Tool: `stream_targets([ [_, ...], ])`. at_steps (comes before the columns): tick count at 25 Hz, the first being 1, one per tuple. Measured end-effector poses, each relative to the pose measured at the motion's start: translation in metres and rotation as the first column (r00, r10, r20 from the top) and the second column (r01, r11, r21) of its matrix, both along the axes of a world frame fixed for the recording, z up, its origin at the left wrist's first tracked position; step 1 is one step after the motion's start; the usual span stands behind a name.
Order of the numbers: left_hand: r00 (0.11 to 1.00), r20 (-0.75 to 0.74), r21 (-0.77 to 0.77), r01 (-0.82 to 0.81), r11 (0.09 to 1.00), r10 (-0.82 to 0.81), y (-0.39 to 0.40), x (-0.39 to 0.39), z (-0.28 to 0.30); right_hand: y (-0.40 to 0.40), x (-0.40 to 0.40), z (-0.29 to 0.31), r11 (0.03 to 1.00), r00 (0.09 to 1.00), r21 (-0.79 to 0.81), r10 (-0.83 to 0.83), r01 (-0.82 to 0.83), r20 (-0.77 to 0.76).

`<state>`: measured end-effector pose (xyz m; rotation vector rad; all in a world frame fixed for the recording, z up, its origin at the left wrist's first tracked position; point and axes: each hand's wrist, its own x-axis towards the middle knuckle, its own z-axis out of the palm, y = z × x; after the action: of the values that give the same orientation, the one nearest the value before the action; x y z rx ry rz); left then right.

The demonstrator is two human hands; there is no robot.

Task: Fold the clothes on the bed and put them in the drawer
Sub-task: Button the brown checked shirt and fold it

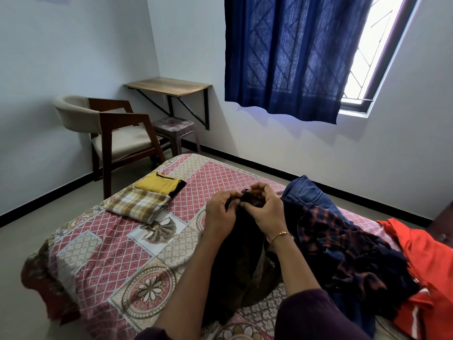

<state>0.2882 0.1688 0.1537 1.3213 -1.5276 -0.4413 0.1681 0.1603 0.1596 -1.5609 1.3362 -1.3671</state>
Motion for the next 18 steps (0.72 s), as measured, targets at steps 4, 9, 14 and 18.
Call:
stream_targets([
  [4, 0.996, 0.024, 0.041, 0.082, 0.996, -0.083, 0.003, 0.003, 0.002, 0.003, 0.001, -0.001, 0.998, 0.999, -0.057, -0.019, 0.016, -0.037],
  [9, 0.984, 0.064, 0.113, 0.158, 0.981, -0.165, 0.003, 0.009, 0.0, 0.004, 0.006, -0.002, 0.996, 0.994, -0.092, -0.002, -0.008, -0.107],
  [14, 0.956, 0.173, 0.097, 0.221, 0.97, -0.236, -0.001, 0.012, -0.001, 0.004, 0.003, -0.008, 0.984, 0.979, -0.177, -0.007, -0.029, -0.202],
  [18, 0.956, 0.182, 0.041, 0.227, 0.973, -0.231, -0.001, 0.013, -0.003, 0.001, -0.002, -0.011, 0.967, 0.961, -0.237, 0.028, -0.095, -0.274],
])
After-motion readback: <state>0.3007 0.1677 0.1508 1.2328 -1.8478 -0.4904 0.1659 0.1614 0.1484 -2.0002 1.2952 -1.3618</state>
